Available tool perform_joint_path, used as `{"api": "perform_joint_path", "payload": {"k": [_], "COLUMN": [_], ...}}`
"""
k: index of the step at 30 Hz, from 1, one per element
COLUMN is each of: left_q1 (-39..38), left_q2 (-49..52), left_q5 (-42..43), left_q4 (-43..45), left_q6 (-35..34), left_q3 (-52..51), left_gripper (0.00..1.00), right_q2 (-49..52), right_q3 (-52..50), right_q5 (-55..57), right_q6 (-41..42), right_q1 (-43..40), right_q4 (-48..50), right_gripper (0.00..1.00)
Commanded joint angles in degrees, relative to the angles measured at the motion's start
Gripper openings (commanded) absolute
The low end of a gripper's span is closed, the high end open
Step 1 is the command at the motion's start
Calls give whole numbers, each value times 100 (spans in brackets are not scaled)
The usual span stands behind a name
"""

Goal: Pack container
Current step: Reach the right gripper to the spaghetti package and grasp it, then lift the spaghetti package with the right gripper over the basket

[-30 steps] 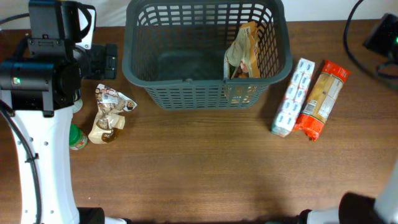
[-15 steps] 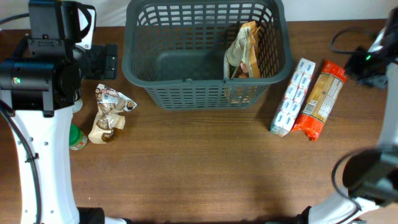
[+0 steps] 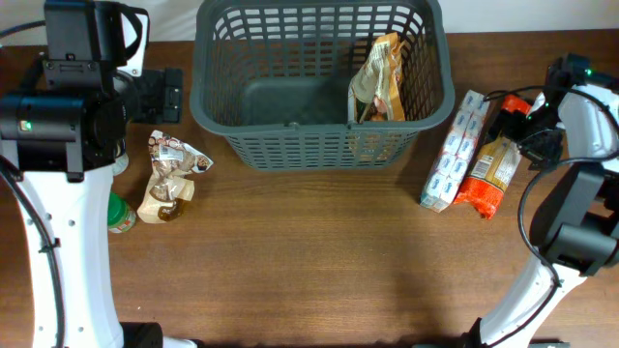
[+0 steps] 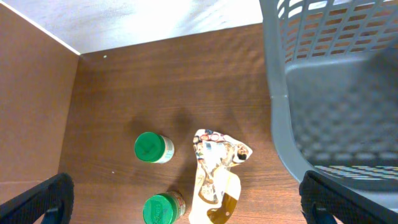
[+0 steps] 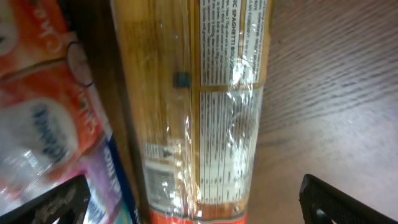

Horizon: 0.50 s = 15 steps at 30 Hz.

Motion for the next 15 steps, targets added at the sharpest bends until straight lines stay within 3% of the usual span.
{"api": "perform_joint_path", "payload": {"k": [1, 15], "left_q1": [20, 20], "left_q2": [2, 2], "left_q5": [-39, -39], "left_q4": [13, 13], "left_q6": [-52, -52], "left_q3": [-7, -7], "left_gripper": [99, 99], "right_q2": [162, 376], "right_q3": [-20, -498], "right_q5": [-70, 61], "right_q6": [42, 304], "right_q1": [9, 13], "right_q4": [127, 636], "right_gripper": [99, 98]}}
